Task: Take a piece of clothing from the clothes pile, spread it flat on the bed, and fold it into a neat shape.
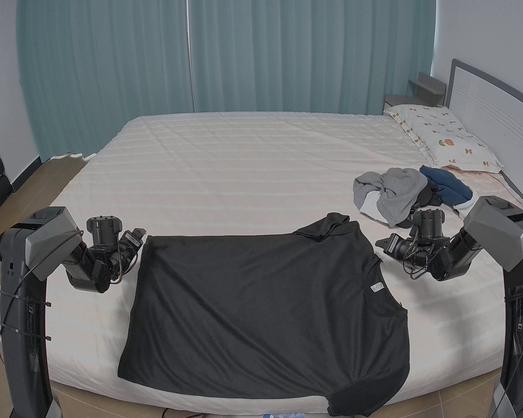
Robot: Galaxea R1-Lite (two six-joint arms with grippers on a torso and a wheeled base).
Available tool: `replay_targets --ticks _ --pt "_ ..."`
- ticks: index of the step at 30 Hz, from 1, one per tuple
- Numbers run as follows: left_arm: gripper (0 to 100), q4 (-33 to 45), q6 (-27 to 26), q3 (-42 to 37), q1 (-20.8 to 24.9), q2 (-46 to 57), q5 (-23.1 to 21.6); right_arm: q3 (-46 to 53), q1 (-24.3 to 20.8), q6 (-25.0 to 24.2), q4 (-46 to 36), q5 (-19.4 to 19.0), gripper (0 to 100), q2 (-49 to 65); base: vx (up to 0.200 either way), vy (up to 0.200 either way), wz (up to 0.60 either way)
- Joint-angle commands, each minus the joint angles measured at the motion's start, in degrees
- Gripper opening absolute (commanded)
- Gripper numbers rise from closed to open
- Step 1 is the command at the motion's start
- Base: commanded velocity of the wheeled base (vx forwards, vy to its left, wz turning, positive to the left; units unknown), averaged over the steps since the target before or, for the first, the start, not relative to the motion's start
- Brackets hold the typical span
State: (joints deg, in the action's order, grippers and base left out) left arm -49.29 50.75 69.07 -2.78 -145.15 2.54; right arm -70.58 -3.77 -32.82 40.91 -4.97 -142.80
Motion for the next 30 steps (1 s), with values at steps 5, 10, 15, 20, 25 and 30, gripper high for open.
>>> replay_targets --ticks 5,10,15,20,25,30 --pt "100 -3.1 0.2 -10.4 0.4 12.3 -3.7 22.3 -0.8 -5.2 0.3 -6.2 100 19.3 0.0 0.0 0.0" --pt "100 -3.8 0.4 -19.7 1.8 14.8 -3.9 34.4 -2.0 -6.2 2.5 -7.8 100 25.1 0.0 0.0 0.0" --pt "100 -10.0 0.4 -34.7 2.5 19.3 -8.2 44.9 -3.2 -7.9 11.3 -8.1 100 27.4 -0.2 0.0 0.0" --pt "100 -21.7 0.1 -48.7 3.1 21.3 -10.6 50.7 -4.1 -13.3 20.9 -8.1 100 25.5 -0.2 0.0 0.0" --pt "100 -29.2 -0.5 -56.5 3.1 20.3 -12.0 53.0 -4.1 -16.4 27.5 -8.1 100 22.1 -0.2 0.0 0.0" --pt "100 -32.5 -5.7 -60.5 2.8 17.8 -14.8 54.1 -3.1 -16.7 30.1 -8.3 100 19.5 -0.12 0.0 0.0"
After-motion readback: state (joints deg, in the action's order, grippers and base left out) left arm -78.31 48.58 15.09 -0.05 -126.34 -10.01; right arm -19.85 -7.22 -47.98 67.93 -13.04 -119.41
